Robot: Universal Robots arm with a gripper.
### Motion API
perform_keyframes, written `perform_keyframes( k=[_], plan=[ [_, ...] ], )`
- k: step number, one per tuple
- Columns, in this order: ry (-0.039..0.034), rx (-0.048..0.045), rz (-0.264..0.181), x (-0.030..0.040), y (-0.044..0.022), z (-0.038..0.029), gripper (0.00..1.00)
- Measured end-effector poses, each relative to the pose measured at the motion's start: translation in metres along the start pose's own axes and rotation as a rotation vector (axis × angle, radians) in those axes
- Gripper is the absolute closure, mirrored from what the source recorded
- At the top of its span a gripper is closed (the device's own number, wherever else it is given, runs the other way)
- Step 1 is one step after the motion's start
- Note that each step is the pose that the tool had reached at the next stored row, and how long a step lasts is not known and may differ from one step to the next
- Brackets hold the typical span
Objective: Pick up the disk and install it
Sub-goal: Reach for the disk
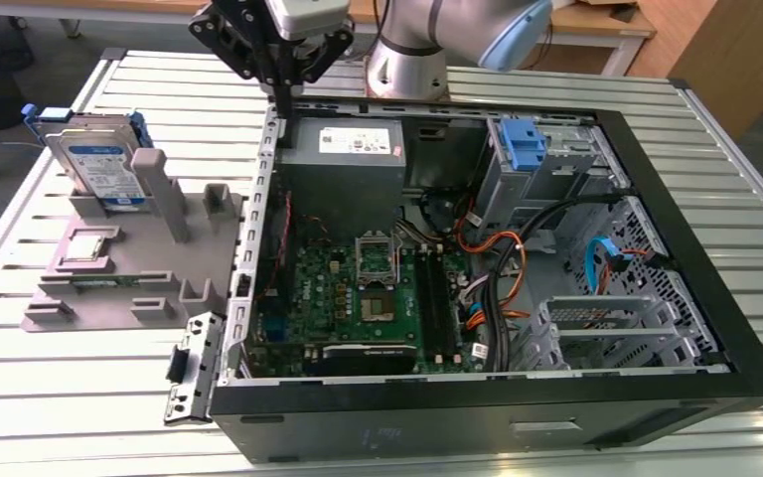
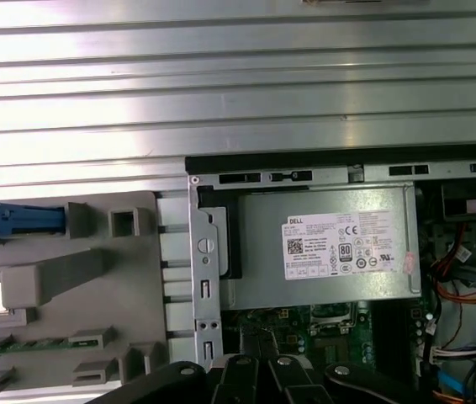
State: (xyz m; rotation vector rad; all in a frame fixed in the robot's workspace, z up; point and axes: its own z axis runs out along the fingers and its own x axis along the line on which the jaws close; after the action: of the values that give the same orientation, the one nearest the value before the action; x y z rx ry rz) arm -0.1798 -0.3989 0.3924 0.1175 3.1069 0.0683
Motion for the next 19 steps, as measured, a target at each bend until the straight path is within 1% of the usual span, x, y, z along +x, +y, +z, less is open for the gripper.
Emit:
perform_keyframes(
  k=[4,6,19],
  plan=[
    [-0.0003,0.0000,0.000,0.0083,-0.0006,-0.0002,0.90],
    [-0.0004,0.0000,0.000,0.0107,-0.0008,-0.0003,0.90],
    [-0.0004,0.0000,0.000,0.0115,-0.0009,-0.0003,0.90]
  ],
)
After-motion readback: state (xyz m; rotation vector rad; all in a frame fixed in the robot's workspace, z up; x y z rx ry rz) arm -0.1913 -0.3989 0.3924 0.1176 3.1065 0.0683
